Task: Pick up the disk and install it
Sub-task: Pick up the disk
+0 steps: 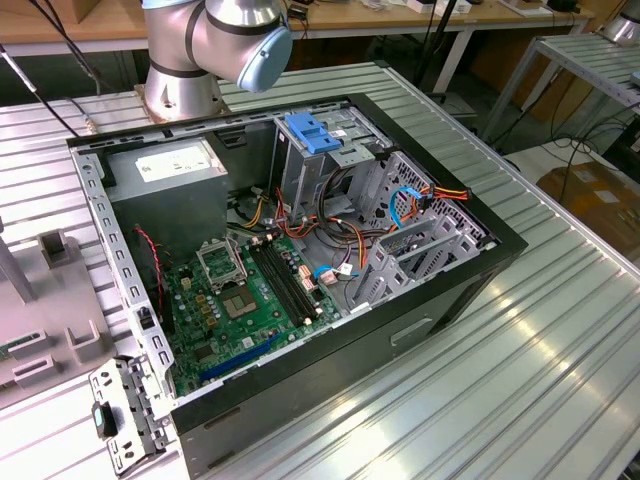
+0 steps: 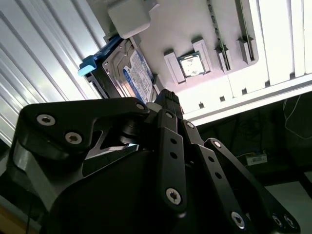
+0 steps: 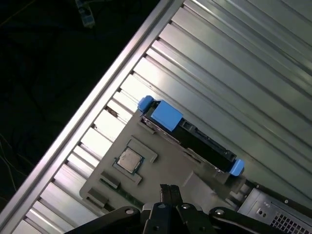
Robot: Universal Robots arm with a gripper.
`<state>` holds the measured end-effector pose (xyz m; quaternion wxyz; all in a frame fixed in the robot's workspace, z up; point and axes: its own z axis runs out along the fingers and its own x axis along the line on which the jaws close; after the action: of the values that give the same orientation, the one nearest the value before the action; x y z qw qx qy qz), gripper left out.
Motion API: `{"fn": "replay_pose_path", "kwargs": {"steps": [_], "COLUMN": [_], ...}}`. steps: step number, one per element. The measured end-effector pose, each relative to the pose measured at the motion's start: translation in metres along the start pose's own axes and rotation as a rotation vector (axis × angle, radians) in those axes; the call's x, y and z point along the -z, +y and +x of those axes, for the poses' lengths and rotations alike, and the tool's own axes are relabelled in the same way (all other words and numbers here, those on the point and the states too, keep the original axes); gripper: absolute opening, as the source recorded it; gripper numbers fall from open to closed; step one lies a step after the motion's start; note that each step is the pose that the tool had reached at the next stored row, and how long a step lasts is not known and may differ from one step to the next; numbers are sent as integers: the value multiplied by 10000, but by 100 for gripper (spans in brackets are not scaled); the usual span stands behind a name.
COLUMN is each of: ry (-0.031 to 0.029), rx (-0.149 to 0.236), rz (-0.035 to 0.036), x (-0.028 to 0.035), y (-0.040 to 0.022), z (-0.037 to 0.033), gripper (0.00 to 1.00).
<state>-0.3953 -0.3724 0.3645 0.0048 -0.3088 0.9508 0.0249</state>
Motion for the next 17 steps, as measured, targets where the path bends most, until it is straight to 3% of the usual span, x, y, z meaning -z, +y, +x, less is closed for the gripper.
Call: {"fn": "replay_pose_path", "kwargs": {"steps": [17], "ry": [60], "rx": [1383], "rz": [-34], "x": [0], "y": [0], "z": [0], "gripper": [11]}}
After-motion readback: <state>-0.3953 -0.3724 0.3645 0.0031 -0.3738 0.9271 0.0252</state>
